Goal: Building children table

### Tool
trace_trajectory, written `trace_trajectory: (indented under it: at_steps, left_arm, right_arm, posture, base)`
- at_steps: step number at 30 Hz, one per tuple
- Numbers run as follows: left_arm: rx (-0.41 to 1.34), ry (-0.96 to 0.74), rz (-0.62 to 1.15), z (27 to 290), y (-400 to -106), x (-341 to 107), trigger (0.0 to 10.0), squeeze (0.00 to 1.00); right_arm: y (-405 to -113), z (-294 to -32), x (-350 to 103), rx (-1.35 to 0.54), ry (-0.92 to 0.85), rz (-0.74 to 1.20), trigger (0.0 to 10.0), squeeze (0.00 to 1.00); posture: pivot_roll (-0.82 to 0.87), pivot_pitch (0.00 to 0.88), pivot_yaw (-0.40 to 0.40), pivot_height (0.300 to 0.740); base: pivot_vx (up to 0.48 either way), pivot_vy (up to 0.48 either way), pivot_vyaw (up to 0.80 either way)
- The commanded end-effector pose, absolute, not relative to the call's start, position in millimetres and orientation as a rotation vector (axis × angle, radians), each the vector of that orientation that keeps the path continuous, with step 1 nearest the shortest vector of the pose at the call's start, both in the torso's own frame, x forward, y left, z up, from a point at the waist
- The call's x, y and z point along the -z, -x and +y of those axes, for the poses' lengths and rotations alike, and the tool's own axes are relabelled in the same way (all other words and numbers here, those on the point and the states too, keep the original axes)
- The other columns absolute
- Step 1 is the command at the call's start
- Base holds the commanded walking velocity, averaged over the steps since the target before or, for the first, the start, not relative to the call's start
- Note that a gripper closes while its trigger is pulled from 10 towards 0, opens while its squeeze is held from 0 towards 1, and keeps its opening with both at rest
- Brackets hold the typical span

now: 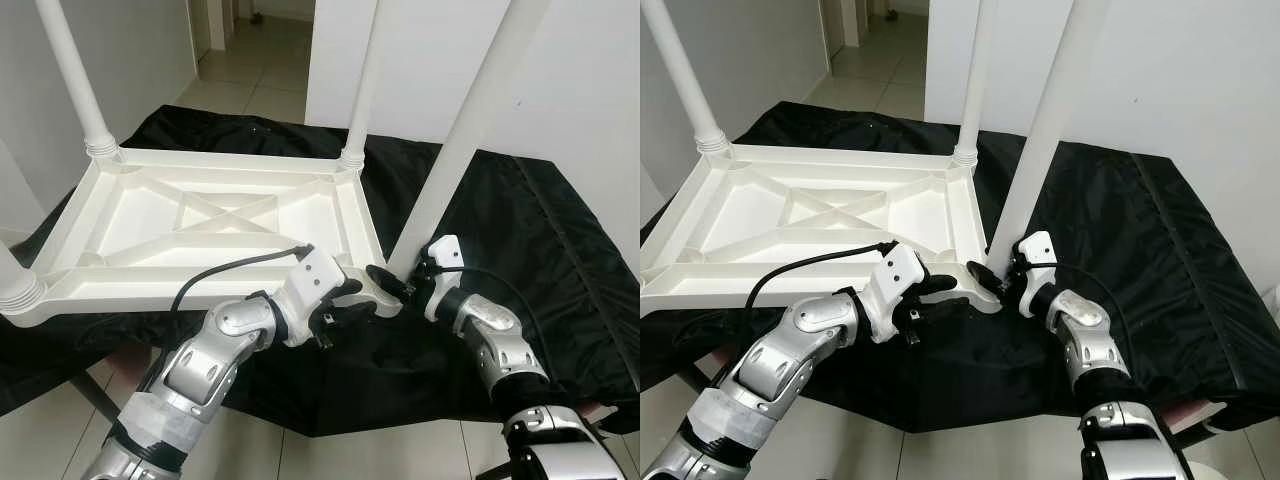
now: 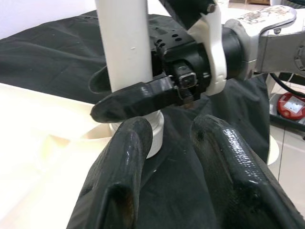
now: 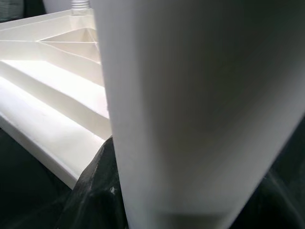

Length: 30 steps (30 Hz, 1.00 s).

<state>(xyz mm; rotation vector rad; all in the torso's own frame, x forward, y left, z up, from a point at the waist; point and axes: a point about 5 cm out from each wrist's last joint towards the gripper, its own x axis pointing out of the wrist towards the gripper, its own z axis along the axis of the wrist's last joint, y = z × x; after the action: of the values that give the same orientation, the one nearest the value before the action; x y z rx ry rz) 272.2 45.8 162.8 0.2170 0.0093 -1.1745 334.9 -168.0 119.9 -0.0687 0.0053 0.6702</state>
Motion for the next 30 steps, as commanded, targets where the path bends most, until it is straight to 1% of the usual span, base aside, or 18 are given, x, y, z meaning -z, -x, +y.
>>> trace_trajectory:
  at_steps: [1,2,5,7,9,10,11,12,13,14,16,17,18,21,23,25,30]
  left_arm:
    - [1.207,-0.213,0.016,44,-268,-162,10.0,0.0]
    - [1.201,-0.209,0.016,44,-269,-162,10.0,0.0]
    - [1.196,-0.206,0.016,45,-270,-163,10.0,0.0]
    - [1.187,-0.204,0.015,46,-271,-164,10.0,0.0]
    - [1.187,-0.204,0.015,46,-271,-164,10.0,0.0]
    - [1.185,-0.205,0.016,47,-271,-164,10.0,0.0]
    - [1.182,-0.204,0.019,48,-271,-163,10.0,0.0]
    - [1.182,-0.204,0.019,48,-271,-163,10.0,0.0]
    - [1.181,-0.203,0.021,48,-271,-163,10.0,0.0]
    - [1.181,-0.203,0.021,48,-271,-163,10.0,0.0]
    - [1.18,-0.201,0.022,48,-271,-162,10.0,0.0]
    - [1.18,-0.201,0.022,48,-271,-162,10.0,0.0]
    - [1.181,-0.2,0.022,47,-271,-162,10.0,0.0]
    - [1.182,-0.199,0.022,47,-271,-162,10.0,0.0]
    - [1.185,-0.192,0.024,45,-269,-162,10.0,0.0]
    - [1.185,-0.189,0.025,45,-268,-162,10.0,0.0]
    - [1.185,-0.191,0.027,45,-267,-161,10.0,0.0]
  right_arm:
    - [-331,-168,-104,-0.635,0.071,0.088,10.0,0.0]
    - [-332,-163,-106,-0.569,0.052,0.082,10.0,0.0]
    - [-332,-160,-107,-0.525,0.037,0.077,10.0,0.0]
    - [-332,-154,-107,-0.373,-0.03,0.076,10.0,0.0]
    - [-332,-154,-107,-0.373,-0.03,0.076,10.0,0.0]
    - [-330,-151,-106,-0.311,-0.065,0.075,10.0,0.0]
    - [-327,-142,-106,-0.244,-0.106,0.069,10.0,0.0]
    - [-327,-142,-106,-0.244,-0.106,0.069,10.0,0.0]
    - [-324,-135,-108,-0.172,-0.117,0.051,10.0,0.0]
    - [-324,-135,-108,-0.172,-0.117,0.051,10.0,0.0]
    - [-318,-128,-112,-0.045,-0.122,0.024,10.0,0.0]
    - [-318,-128,-112,-0.045,-0.122,0.024,10.0,0.0]
    - [-316,-127,-113,0.016,-0.133,0.019,10.0,0.0]
    - [-314,-126,-113,0.057,-0.141,0.022,10.0,0.0]
    - [-307,-108,-114,0.045,-0.185,0.041,10.0,0.0]
    - [-305,-103,-115,0.037,-0.187,0.045,10.0,0.0]
    - [-304,-102,-117,0.045,-0.185,0.057,10.0,0.0]
  posture:
    - [0.06,0.0,-0.074,0.74]
    - [0.06,0.0,-0.072,0.74]
    - [0.06,0.0,-0.072,0.74]
    - [0.06,0.0,-0.072,0.74]
    - [0.06,0.0,-0.072,0.74]
    - [0.06,0.0,-0.071,0.74]
    - [0.05,0.0,-0.074,0.74]
    - [0.05,0.0,-0.074,0.74]
    - [0.05,0.0,-0.075,0.74]
    - [0.05,0.0,-0.075,0.74]
    - [0.05,0.0,-0.08,0.74]
    - [0.05,0.0,-0.08,0.74]
    - [0.05,0.0,-0.08,0.74]
    - [0.05,0.0,-0.08,0.74]
    - [0.06,0.0,-0.082,0.74]
    - [0.06,0.0,-0.082,0.74]
    - [0.06,0.0,-0.087,0.74]
  base:
    - [0.0,0.0,0.0]
    - [0.0,0.0,0.0]
    - [0.0,0.0,0.0]
    - [0.0,0.0,0.0]
    - [0.0,0.0,0.0]
    - [0.0,0.0,0.0]
    - [0.0,0.0,0.0]
    - [0.0,0.0,0.0]
    - [0.0,0.0,0.0]
    - [0.0,0.0,0.0]
    - [0.0,0.0,0.0]
    - [0.0,0.0,0.0]
    - [0.0,0.0,0.0]
    - [0.0,0.0,0.0]
    - [0.0,0.0,0.0]
    - [0.0,0.0,0.0]
    - [0.0,0.0,0.0]
